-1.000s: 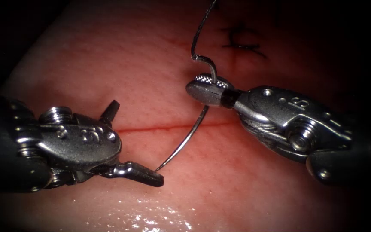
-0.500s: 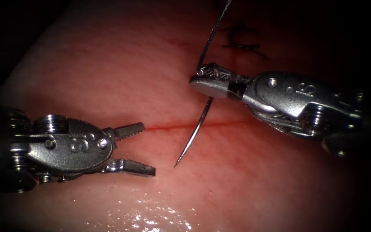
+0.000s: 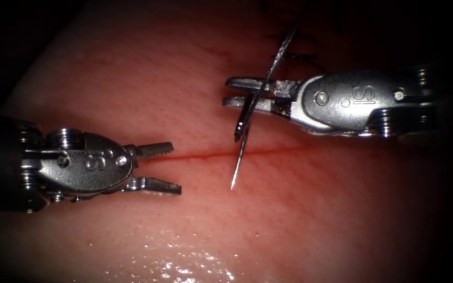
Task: Wound Closure
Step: Insert needle into flesh above wound
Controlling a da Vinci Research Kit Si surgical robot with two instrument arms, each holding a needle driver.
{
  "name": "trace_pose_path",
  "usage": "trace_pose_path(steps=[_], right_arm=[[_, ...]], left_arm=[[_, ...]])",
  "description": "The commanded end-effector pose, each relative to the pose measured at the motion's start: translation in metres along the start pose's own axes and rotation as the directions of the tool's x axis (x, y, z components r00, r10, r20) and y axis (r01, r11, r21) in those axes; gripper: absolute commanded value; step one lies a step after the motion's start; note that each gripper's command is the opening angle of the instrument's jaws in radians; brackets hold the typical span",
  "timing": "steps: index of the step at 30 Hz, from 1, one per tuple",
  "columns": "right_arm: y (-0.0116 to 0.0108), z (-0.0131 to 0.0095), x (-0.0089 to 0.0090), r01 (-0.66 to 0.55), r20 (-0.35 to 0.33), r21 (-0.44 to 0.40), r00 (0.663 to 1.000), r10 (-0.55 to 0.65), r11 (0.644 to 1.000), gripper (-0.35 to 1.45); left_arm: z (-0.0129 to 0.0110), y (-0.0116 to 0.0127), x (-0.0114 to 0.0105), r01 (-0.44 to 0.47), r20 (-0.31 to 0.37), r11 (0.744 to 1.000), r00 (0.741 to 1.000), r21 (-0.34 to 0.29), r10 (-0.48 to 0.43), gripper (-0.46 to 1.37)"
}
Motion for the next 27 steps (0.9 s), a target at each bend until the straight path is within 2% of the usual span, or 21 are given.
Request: trace_pose_path(steps=[1, 5, 9, 11, 18, 27], right_arm=[[0.0002, 0.0003, 0.0, 0.023, -0.012, 0.004, 1.0, -0.023, 1.0, -0.35], [0.0003, 0.001, -0.0001, 0.06, -0.027, 0.018, 0.998, -0.06, 0.998, -0.35], [0.0004, 0.0019, -0.0003, 0.12, -0.05, 0.035, 0.992, -0.118, 0.992, -0.35], [0.0004, 0.0022, -0.0004, 0.143, -0.059, 0.041, 0.988, -0.141, 0.989, -0.35], [0.0002, 0.0037, -0.0014, 0.221, -0.093, 0.059, 0.972, -0.216, 0.973, -0.35], [0.0004, 0.0048, -0.0018, 0.295, -0.146, 0.02, 0.946, -0.289, 0.955, -0.35]], left_arm=[[0.0002, 0.0001, -0.0003, 0.0, 0.008, 1.0, 1.0, -0.002, 0.0, 0.06], [0.0005, 0.0001, -0.0008, 0.017, 0.035, 1.0, 0.999, 0.005, -0.018, 0.02], [0.0009, -0.0001, -0.0015, 0.036, 0.075, 0.998, 0.996, 0.06, -0.041, -0.06], [0.0011, -0.0003, -0.0017, 0.043, 0.077, 0.997, 0.996, 0.064, -0.048, -0.09], [0.0018, -0.0009, -0.003, 0.077, 0.113, 0.993, 0.99, 0.09, -0.087, -0.35], [0.0032, -0.0012, -0.0046, 0.077, 0.17, 0.989, 0.981, 0.124, -0.098, -0.34]])
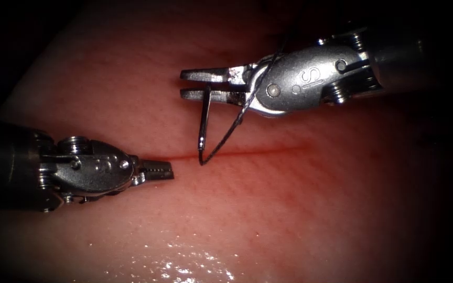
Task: Wound Closure
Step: Insert needle into flesh above wound
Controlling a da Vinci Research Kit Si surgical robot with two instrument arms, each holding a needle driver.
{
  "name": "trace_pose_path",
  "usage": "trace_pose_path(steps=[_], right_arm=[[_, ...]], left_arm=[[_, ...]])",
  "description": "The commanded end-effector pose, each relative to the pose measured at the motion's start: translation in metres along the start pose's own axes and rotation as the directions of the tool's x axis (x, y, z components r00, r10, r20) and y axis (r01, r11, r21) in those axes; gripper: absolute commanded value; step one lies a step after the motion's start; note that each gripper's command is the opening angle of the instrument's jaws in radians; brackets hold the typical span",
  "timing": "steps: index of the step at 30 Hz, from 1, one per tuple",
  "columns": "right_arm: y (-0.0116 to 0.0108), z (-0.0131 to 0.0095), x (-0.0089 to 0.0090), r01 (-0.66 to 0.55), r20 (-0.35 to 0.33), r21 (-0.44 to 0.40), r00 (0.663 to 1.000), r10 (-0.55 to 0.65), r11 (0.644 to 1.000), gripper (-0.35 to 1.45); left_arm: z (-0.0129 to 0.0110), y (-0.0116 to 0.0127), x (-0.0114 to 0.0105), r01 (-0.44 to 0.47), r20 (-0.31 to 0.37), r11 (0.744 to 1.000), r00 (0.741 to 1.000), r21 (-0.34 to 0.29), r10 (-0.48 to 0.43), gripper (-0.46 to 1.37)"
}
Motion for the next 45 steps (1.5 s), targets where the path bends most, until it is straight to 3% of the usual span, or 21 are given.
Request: trace_pose_path(steps=[1, 12, 21, 32, 40, 45], right_arm=[[0.0002, 0.0001, 0.0, 0.018, -0.019, -0.013, 1.0, -0.018, 1.0, -0.35], [-0.0003, 0.0005, -0.0002, 0.128, -0.061, -0.048, 0.989, -0.131, 0.991, -0.35], [-0.0009, 0.0006, -0.0006, 0.145, -0.068, -0.055, 0.987, -0.149, 0.988, -0.35], [-0.0024, 0.0012, -0.0011, 0.176, -0.083, -0.061, 0.98, -0.181, 0.982, -0.35], [-0.0028, 0.0015, -0.0013, 0.192, -0.081, -0.062, 0.977, -0.197, 0.979, -0.35], [-0.0035, 0.002, -0.0017, 0.206, -0.086, -0.061, 0.974, -0.211, 0.977, -0.35]], left_arm=[[0.0002, 0.0, -0.0002, 0.004, 0.003, 1.0, 1.0, -0.007, -0.004, -0.34], [0.0018, 0.0002, -0.0012, 0.014, 0.028, 1.0, 1.0, -0.018, -0.013, -0.31], [0.0031, 0.0003, -0.0023, 0.029, 0.065, 0.999, 0.998, -0.024, -0.027, -0.27], [0.0063, 0.001, -0.0057, 0.063, 0.147, 0.995, 0.988, -0.071, -0.052, -0.19], [0.0068, 0.002, -0.0077, 0.091, 0.219, 0.99, 0.973, -0.105, -0.066, -0.13], [0.0066, 0.002, -0.0075, 0.102, 0.228, 0.988, 0.971, -0.12, -0.072, -0.1]])
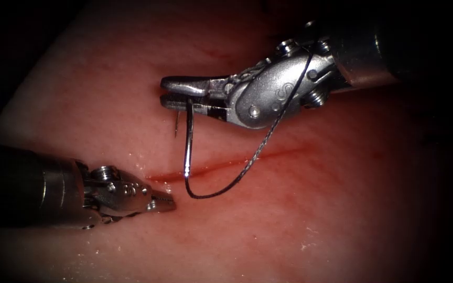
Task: Wound Closure
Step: Insert needle into flesh above wound
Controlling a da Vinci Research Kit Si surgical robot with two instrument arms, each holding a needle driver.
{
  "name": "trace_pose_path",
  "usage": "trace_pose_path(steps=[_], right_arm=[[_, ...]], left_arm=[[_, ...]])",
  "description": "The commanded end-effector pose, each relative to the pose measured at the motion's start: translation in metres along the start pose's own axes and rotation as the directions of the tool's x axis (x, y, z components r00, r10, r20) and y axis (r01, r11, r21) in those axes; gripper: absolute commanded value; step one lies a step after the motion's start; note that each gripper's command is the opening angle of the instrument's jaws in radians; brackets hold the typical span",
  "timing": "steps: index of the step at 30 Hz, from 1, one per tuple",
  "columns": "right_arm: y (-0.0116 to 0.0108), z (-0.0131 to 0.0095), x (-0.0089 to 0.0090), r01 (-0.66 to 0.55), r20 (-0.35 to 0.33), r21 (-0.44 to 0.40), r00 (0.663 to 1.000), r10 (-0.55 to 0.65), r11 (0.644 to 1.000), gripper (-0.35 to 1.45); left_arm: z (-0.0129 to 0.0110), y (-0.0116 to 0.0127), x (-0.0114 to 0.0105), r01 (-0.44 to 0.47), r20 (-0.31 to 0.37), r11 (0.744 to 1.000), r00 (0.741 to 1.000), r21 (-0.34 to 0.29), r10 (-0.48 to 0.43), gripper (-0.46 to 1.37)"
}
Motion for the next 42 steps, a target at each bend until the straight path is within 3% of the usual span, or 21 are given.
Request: trace_pose_path(steps=[1, 12, 18, 21, 26, 30, 33, 42], right_arm=[[-0.0002, 0.0002, -0.0001, 0.01, -0.005, -0.004, 1.0, -0.01, 1.0, -0.35], [-0.0019, 0.0002, -0.0014, 0.033, 0.006, 0.015, 0.999, -0.033, 0.999, -0.35], [-0.0017, -0.0002, -0.0018, 0.035, 0.017, 0.01, 0.999, -0.035, 0.999, -0.35], [-0.0009, -0.0005, -0.0011, 0.025, 0.023, 0.002, 0.999, -0.025, 1.0, -0.35], [0.0018, -0.0013, 0.0021, 0.045, 0.01, -0.016, 0.999, -0.045, 0.999, -0.35], [0.0021, -0.0011, 0.0029, 0.042, 0.007, -0.017, 0.999, -0.042, 0.999, -0.35], [0.0012, -0.0006, 0.0024, 0.053, 0.012, -0.02, 0.999, -0.053, 0.998, -0.35], [-0.0027, -0.0004, -0.0022, 0.047, 0.031, 0.002, 0.998, -0.047, 0.999, -0.35]], left_arm=[[-0.0003, 0.0, 0.0001, -0.002, 0.001, 1.0, 1.0, -0.009, 0.002, -0.1], [-0.001, 0.0003, 0.0004, -0.002, 0.008, 1.0, 1.0, -0.024, 0.003, -0.08], [-0.0011, 0.0005, 0.0005, 0.0, 0.008, 1.0, 1.0, -0.025, 0.0, -0.08], [-0.0011, 0.0005, 0.0005, -0.001, 0.009, 1.0, 1.0, -0.026, 0.001, -0.09], [-0.0011, 0.0005, 0.0006, -0.004, 0.007, 1.0, 1.0, -0.022, 0.004, -0.09], [-0.0011, 0.0004, 0.0007, -0.004, 0.004, 1.0, 1.0, -0.017, 0.004, -0.09], [-0.0012, 0.0004, 0.0008, -0.004, 0.004, 1.0, 1.0, -0.016, 0.004, -0.08], [-0.0016, 0.0004, 0.001, -0.004, 0.005, 1.0, 1.0, -0.014, 0.004, -0.09]])
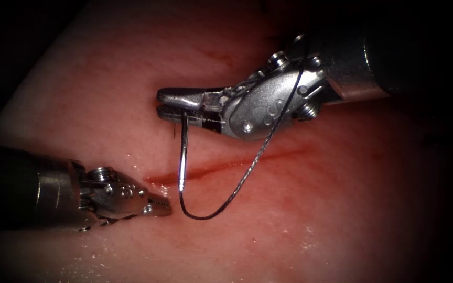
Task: Wound Closure
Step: Insert needle into flesh above wound
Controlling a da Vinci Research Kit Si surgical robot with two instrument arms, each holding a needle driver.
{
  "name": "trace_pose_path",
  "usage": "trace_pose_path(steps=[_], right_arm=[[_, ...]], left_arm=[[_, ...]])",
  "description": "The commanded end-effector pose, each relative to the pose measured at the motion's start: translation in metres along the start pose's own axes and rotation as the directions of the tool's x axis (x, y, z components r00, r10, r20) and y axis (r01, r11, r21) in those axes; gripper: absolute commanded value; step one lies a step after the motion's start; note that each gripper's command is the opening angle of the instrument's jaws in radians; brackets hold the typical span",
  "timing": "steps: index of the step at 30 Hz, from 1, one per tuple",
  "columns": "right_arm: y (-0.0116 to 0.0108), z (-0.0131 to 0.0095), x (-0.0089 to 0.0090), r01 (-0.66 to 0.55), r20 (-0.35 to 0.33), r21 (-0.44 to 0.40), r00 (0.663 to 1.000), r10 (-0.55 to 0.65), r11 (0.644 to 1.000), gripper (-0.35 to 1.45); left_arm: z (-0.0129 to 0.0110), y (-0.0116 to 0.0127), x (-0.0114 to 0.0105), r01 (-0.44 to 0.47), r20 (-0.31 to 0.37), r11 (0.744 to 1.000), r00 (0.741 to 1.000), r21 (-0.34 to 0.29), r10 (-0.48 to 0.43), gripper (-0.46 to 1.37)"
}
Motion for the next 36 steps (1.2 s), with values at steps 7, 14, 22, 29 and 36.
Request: trace_pose_path(steps=[7, 14, 22, 29, 36], right_arm=[[-0.002, -0.0001, -0.0004, -0.008, 0.008, 0.004, 1.0, 0.008, 1.0, -0.35], [-0.0027, 0.0002, -0.0003, -0.01, 0.008, 0.009, 1.0, 0.01, 1.0, -0.35], [-0.0032, 0.0002, -0.0007, -0.016, 0.009, 0.011, 1.0, 0.016, 1.0, -0.35], [-0.0032, 0.0002, -0.0007, -0.022, 0.012, 0.009, 1.0, 0.022, 1.0, -0.35], [-0.0029, 0.0001, -0.0005, -0.031, 0.015, 0.006, 0.999, 0.031, 0.999, -0.35]], left_arm=[[-0.0001, 0.0, 0.0, 0.0, 0.002, 1.0, 1.0, -0.002, 0.0, -0.1], [-0.0002, 0.0, 0.0001, 0.0, 0.002, 1.0, 1.0, -0.004, 0.0, -0.11], [-0.0002, 0.0001, 0.0002, 0.001, 0.002, 1.0, 1.0, -0.004, -0.001, -0.12], [-0.0002, 0.0002, 0.0002, 0.001, 0.0, 1.0, 1.0, -0.006, -0.001, -0.13], [-0.0001, 0.0004, 0.0003, 0.002, 0.0, 1.0, 1.0, -0.006, -0.002, -0.15]])
